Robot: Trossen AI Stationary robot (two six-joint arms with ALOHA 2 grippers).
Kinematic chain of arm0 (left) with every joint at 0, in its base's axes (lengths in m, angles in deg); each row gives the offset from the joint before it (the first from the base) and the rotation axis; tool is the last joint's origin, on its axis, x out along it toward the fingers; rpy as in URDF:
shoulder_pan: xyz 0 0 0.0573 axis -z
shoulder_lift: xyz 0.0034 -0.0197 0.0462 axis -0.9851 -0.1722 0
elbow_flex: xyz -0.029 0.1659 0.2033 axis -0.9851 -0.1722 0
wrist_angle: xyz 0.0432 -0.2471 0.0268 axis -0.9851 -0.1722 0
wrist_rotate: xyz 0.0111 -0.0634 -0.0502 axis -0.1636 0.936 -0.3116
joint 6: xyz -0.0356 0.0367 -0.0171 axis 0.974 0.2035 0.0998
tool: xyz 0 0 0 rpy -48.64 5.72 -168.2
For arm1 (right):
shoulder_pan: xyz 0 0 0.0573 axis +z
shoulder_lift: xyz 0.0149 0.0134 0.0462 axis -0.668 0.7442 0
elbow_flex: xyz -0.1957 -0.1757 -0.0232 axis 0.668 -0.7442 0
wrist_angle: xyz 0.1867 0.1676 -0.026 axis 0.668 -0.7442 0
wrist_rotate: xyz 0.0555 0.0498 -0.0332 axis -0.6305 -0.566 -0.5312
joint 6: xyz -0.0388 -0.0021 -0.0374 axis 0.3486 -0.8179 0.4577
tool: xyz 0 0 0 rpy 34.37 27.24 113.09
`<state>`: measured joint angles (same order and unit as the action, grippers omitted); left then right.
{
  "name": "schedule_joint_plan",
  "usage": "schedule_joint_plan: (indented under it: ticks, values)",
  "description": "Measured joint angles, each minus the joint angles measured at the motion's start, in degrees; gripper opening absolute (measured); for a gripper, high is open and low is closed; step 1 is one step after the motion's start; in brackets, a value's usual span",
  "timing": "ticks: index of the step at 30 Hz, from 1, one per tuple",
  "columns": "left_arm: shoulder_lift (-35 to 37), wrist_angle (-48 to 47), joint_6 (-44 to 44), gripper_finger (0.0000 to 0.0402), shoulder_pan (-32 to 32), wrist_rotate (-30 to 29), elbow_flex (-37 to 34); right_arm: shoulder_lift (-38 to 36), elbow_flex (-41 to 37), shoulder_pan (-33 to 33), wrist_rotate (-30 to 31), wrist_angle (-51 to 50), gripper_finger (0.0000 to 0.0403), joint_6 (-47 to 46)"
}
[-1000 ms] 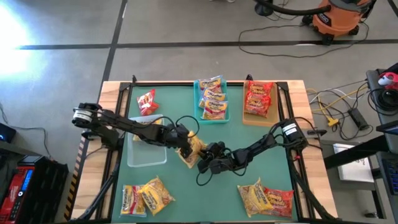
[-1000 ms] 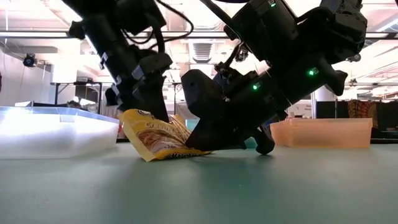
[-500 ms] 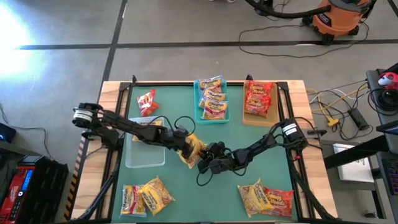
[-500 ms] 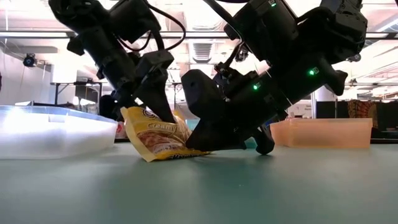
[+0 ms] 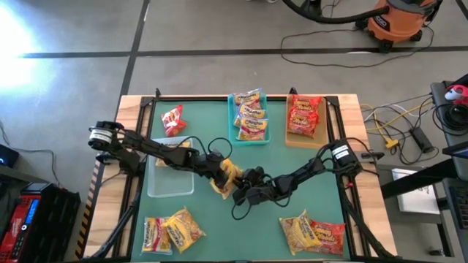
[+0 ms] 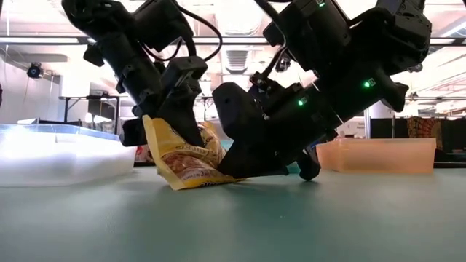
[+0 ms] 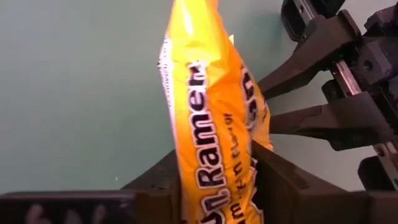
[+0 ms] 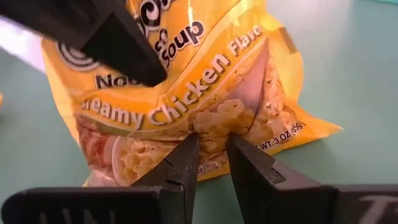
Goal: Sort Maruchan noodles
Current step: Put the middle yellow noodle pack into the transparent bin
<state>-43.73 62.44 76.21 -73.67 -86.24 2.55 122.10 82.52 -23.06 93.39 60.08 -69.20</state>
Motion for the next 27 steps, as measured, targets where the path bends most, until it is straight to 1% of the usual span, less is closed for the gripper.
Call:
schedule_joint_plan:
  ticks: [4, 6, 10, 13, 17, 21, 27]
  values:
    - [0.46, 0.45, 0.58, 0.0082, 0.04, 0.92, 0.07, -5.33, 0.03, 0.23, -3.19, -8.35, 0.0079, 1.60]
    - [1.10, -0.17, 0.34, 0.0072, 0.06, 2.17, 0.05, -8.12, -0.15, 0.42, -4.30, -13.41, 0.0079, 3.24]
    - [2.98, -0.51, -1.22, 0.0054, 0.01, 3.02, 0.02, -12.62, -0.15, 0.59, -6.00, -21.00, 0.0079, 3.12]
    - [4.76, -0.58, -2.01, 0.0041, -0.04, 3.56, -0.02, -13.61, -0.11, 1.43, -6.13, -24.56, 0.0079, 1.22]
    - [8.64, -1.04, -4.37, 0.0025, -0.11, 3.70, -0.02, -13.61, -0.15, 2.81, -5.92, -24.61, 0.0079, -0.60]
    - [13.71, -5.63, -6.60, 0.0006, -0.11, 3.68, -0.02, -12.13, -0.17, 4.16, -5.50, -24.85, 0.0079, -3.53]
    - [24.19, -18.30, -8.83, 0.0003, -0.22, 3.44, -0.02, -9.84, -0.13, 6.20, -4.65, -24.36, 0.0079, -7.69]
